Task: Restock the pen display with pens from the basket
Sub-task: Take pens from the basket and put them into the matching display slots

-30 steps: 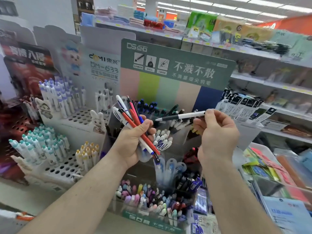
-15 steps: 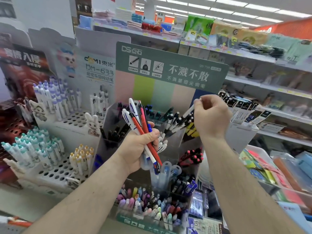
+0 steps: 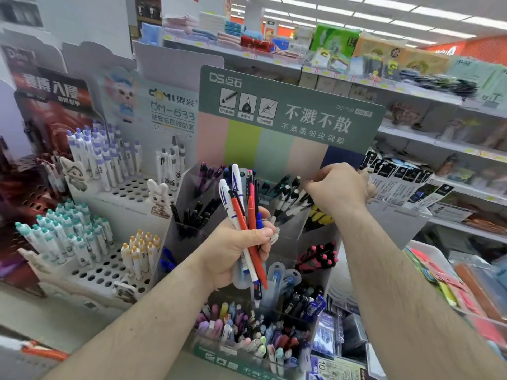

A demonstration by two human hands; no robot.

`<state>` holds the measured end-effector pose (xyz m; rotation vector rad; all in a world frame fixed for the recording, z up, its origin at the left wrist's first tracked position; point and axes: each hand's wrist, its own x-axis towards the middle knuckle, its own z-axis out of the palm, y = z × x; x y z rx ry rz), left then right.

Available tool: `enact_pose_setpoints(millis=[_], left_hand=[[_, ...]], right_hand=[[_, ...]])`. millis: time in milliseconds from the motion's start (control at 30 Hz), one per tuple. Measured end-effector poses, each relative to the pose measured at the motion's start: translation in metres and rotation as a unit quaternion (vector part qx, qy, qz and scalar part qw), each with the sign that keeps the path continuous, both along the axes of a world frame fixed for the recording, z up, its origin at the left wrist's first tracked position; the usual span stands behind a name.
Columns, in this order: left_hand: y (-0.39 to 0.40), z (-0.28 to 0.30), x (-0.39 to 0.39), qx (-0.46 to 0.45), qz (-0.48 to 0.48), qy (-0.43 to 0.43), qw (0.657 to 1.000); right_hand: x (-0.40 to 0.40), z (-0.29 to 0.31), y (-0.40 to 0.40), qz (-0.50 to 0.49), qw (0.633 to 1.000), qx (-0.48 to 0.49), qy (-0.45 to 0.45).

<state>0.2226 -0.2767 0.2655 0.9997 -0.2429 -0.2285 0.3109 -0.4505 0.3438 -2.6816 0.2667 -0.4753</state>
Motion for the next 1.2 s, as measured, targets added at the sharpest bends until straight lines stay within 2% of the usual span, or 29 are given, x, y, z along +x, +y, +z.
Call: enact_pose_setpoints(millis=[300,400,433,500,567,667,800,967,1067,1200], left_hand=[[0.000,0.000,-0.004,0.009,-0.001,0.008,1.000],[0.000,-0.001,-0.006,0.010,-0.010,0.015,1.000],[0.001,-0.001,-0.006,0.009,-0.016,0.021,1.000],[0.003,-0.003,-0.005,0.003,-0.029,0.038,0.999],[0.004,-0.004,-0.007,0.000,-0.036,0.052,0.998],[0.004,-0.006,-0.011,0.008,-0.054,0.046,0.997],[0.012,-0.009,-0.015,0.009,-0.074,0.038,0.996],[0.020,-0.010,-0.020,0.008,-0.060,0.058,0.996],[0.022,-0.009,-0.024,0.030,-0.032,0.066,0.997],[0.023,-0.005,-0.030,0.105,0.055,0.037,0.992]], right_hand=[[0.003,-0.003,-0.003,-0.010,0.999,-0.030,0.012],[-0.015,-0.001,0.001,-0.004,0.997,-0.047,-0.058],[-0.024,0.000,0.005,0.022,0.995,-0.016,-0.093],[-0.044,0.001,0.018,0.120,0.979,0.129,-0.102],[-0.061,0.001,0.033,0.213,0.941,0.261,-0.027],[-0.069,-0.007,0.045,0.261,0.897,0.347,0.078],[-0.070,-0.018,0.052,0.290,0.868,0.392,0.093],[-0.070,-0.028,0.054,0.280,0.858,0.424,0.069],[-0.071,-0.035,0.061,0.260,0.848,0.458,0.056],[-0.074,-0.037,0.071,0.241,0.855,0.459,0.001]])
